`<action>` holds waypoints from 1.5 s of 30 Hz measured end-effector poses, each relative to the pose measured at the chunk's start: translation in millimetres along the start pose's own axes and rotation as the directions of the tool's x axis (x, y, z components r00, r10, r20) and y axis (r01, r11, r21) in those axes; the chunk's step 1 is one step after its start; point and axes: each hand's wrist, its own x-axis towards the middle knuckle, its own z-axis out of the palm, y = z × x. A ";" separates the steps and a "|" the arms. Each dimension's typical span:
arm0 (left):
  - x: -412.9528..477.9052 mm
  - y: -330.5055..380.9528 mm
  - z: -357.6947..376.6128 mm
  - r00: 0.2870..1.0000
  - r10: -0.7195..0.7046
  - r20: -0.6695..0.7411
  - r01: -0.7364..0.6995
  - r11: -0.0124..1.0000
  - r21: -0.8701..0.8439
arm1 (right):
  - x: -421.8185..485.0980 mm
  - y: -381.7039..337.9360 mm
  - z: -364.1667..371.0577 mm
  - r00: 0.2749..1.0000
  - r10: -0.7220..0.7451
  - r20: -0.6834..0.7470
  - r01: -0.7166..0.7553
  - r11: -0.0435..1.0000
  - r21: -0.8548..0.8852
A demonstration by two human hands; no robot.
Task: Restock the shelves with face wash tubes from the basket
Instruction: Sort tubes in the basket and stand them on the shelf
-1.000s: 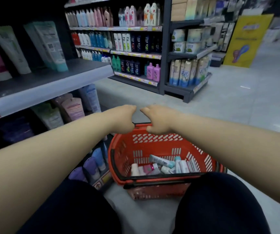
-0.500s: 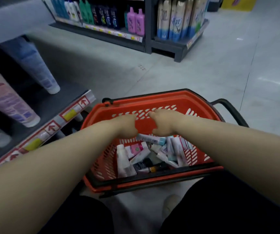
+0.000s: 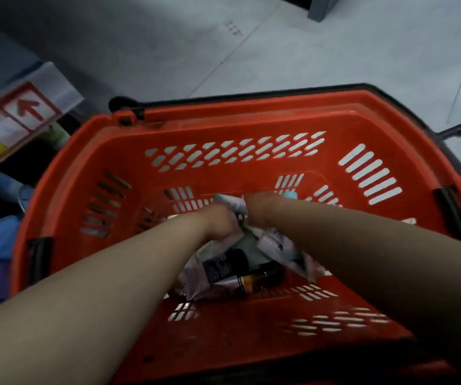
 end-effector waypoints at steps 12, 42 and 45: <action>-9.3 -18.3 12.8 0.975 -0.199 -0.101 0.044 0.615 -0.787 | -18.1 -2.7 -12.9 0.988 -0.033 -0.153 0.102 0.876 0.472; -503.5 -23.0 -157.0 0.289 -0.257 -0.922 -0.694 0.607 -0.387 | -390.9 -295.3 -215.0 0.378 -0.203 -0.903 0.796 0.569 0.205; -519.6 -34.9 -172.3 0.238 -0.151 -0.959 -0.685 0.675 -0.276 | -382.7 -320.3 -240.2 0.330 -0.174 -0.928 0.791 0.587 0.172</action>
